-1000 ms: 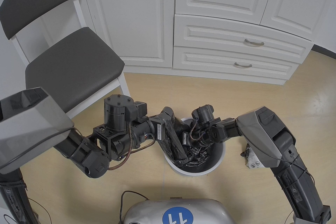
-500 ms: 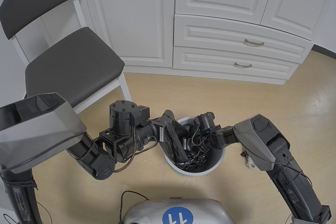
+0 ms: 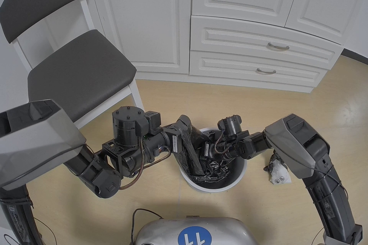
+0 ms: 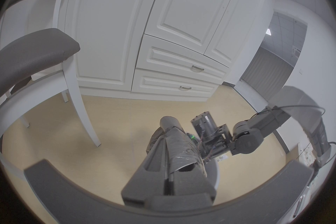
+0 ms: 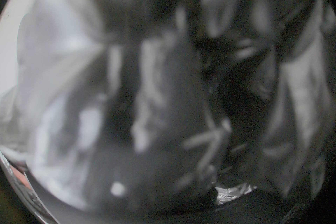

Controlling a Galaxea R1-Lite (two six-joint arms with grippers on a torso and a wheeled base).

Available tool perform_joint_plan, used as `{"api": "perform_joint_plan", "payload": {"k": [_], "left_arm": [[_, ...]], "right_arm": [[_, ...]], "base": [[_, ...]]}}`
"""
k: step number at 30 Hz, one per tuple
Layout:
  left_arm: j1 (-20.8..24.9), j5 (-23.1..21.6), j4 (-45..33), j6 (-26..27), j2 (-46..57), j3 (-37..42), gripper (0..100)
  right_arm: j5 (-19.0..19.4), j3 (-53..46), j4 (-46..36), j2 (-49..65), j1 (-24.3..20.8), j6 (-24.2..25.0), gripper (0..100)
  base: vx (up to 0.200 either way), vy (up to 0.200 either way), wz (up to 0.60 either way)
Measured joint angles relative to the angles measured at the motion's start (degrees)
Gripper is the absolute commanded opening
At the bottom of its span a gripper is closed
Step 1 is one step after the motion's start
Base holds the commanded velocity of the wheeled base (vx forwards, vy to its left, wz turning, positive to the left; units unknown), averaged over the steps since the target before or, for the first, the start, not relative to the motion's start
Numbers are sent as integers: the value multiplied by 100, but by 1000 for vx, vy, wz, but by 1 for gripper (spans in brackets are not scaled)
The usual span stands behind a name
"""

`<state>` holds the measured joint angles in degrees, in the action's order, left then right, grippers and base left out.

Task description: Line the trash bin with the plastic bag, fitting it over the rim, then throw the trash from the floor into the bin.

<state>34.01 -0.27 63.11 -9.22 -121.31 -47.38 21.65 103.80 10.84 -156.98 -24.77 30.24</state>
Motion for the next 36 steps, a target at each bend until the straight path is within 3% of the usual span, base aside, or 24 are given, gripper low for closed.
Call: {"api": "perform_joint_plan", "payload": {"k": [10,17,26,36], "left_arm": [[-50,-6,-35,-4,-308,-160,0],[-177,-9,-62,-2,-612,-317,0],[-435,-6,-82,-2,-820,-477,0],[-684,-77,-88,0,-295,-265,0]], "right_arm": [[7,-2673,2317,1221,272,191,0],[27,-3978,3701,1980,455,544,0],[32,-4333,3730,2550,658,638,0],[-61,-4367,3746,2801,708,660,0]], "base": [[0,0,0],[0,0,0],[0,0,0],[0,0,0]]}}
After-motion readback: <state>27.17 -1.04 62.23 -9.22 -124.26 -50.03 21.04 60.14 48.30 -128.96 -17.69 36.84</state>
